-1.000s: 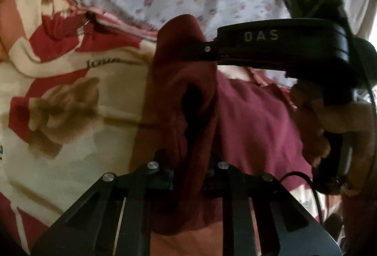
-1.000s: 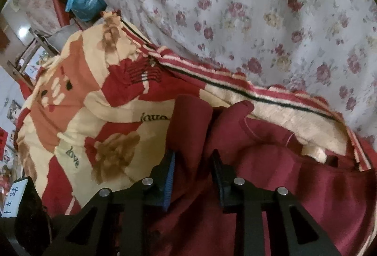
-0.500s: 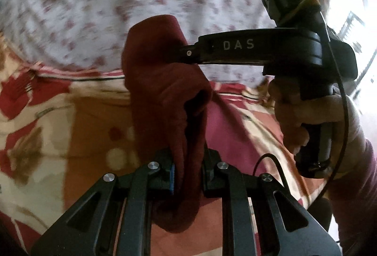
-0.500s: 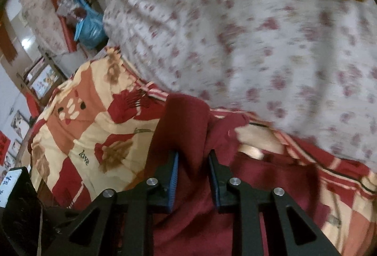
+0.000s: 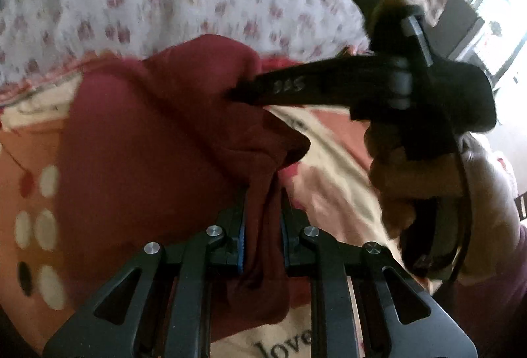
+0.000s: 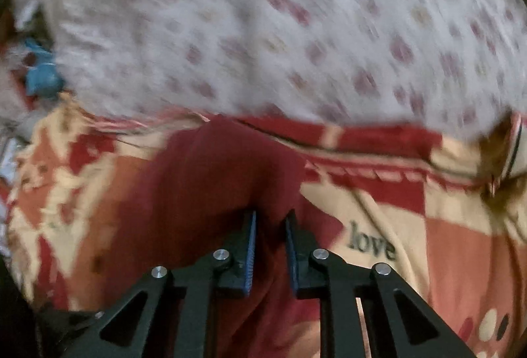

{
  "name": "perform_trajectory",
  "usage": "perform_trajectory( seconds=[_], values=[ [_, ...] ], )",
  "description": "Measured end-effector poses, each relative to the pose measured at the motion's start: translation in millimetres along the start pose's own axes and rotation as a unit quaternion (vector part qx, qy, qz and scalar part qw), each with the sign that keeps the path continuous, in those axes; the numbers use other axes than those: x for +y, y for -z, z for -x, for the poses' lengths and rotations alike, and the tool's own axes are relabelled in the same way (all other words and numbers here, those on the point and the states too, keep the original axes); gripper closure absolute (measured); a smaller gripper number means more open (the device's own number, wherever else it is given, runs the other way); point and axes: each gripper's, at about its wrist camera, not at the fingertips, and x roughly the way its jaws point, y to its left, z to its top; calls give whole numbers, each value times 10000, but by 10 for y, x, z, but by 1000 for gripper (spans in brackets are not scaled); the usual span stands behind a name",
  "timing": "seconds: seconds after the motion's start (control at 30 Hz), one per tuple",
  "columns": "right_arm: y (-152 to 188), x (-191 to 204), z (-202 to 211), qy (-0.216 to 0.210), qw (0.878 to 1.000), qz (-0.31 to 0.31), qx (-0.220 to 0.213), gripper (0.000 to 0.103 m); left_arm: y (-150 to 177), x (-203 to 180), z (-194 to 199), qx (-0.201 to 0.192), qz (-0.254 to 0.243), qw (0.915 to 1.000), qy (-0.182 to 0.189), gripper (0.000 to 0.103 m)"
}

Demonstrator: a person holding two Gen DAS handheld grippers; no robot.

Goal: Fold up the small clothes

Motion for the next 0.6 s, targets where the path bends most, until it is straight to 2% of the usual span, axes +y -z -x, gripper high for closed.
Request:
perform_trajectory(
  seconds=[0.03, 0.1, 0.13, 0.17, 0.2, 0.23, 0.27, 0.33, 0.4, 0.47, 0.53, 0.57, 0.6],
  values=[
    [34, -56, -92, -4, 9999, -97, 71, 88, 6, -3, -27, 93, 3, 10000, -8, 83],
    [94, -137, -124, -136, 9993, -335, 33, 87, 1, -8, 77, 67, -69, 9997, 231, 68],
    [108, -168, -67, -174, 9989, -442, -42, 80, 3, -10, 199, 55, -152, 9990, 417, 60],
    [119, -197, -11, -150, 9985, -512, -81, 75, 8, 2, 309, 31, -199, 9986, 495, 59],
    [147, -221, 95, -104, 9980, -616, -131, 62, 29, 18, 466, -44, -265, 9982, 539, 58],
    [183, -218, 179, -144, 9974, -683, -170, 57, 61, 61, 649, -172, -369, 9976, 565, 55],
    [232, -205, 281, -281, 9968, -719, -193, 57, 95, 114, 793, -299, -448, 9972, 519, 46],
    [352, -139, 446, -580, 9957, -695, -216, 57, 165, 262, 1009, -559, -462, 9971, 233, 40],
    [478, -40, 563, -824, 9944, -618, -256, 57, 211, 488, 1093, -690, -352, 9968, -185, 40],
    [581, 110, 576, -981, 9938, -505, -150, 57, 239, 694, 1042, -591, -45, 9975, -389, 40],
    [650, 243, 482, -946, 9949, -346, -25, 57, 260, 842, 967, -484, 289, 9976, -408, 40],
    [687, 312, 441, -756, 9969, -203, -46, 57, 292, 870, 927, -449, 357, 9975, -419, 40],
    [733, 344, 432, -641, 9979, -99, -94, 67, 323, 890, 872, -389, 390, 9971, -524, 40]
  ],
)
